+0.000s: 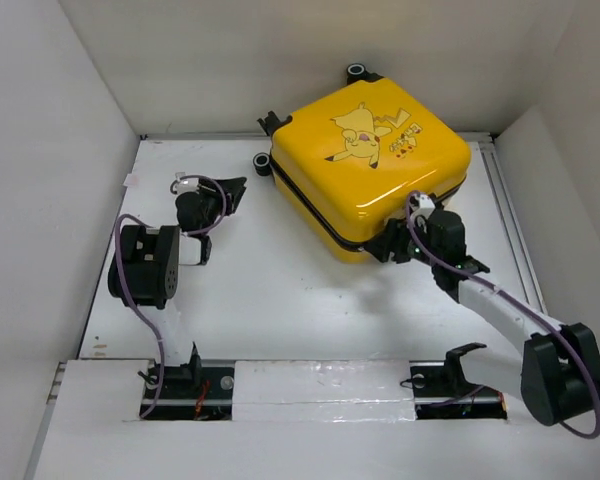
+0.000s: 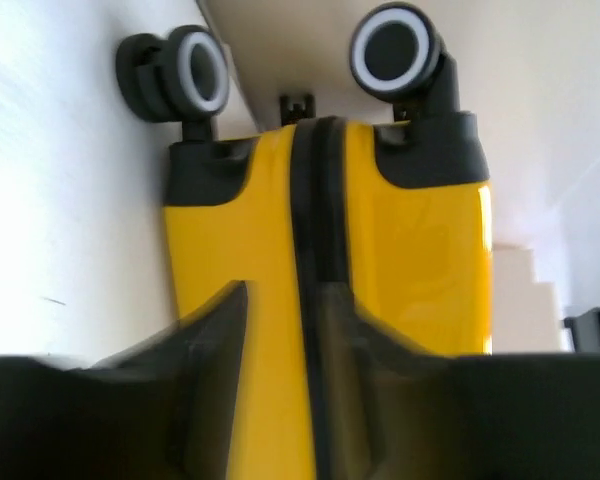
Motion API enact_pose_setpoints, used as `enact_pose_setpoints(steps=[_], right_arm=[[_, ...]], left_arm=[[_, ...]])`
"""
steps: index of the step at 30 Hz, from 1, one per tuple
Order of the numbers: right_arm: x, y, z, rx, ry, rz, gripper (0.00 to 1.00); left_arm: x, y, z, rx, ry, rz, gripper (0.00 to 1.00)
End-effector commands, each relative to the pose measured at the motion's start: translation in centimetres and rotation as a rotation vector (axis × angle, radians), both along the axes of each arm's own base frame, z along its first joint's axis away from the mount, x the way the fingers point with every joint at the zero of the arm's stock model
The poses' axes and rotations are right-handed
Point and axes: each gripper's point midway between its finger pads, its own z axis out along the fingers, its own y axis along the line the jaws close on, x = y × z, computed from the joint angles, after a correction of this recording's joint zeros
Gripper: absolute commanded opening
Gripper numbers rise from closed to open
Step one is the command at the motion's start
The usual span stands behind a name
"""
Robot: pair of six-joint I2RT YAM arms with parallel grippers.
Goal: Pack the luggage
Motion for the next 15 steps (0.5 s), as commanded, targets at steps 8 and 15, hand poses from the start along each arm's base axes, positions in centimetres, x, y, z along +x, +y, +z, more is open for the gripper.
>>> enact_pose_setpoints(steps=[8,15], right_arm=[[-2.5,-1.0,1.7,-0.032,-0.219,-0.092,0.68],[-5.9,0.0,0.9,-0.027,-0.197,-0.054,0.71]], left_arm=[[6.0,-2.3,10.5,0.235,-0.194,-0.021,0.9],[13.1,-5.0,9.9,0.199,-0.113,-0.154,0.99]])
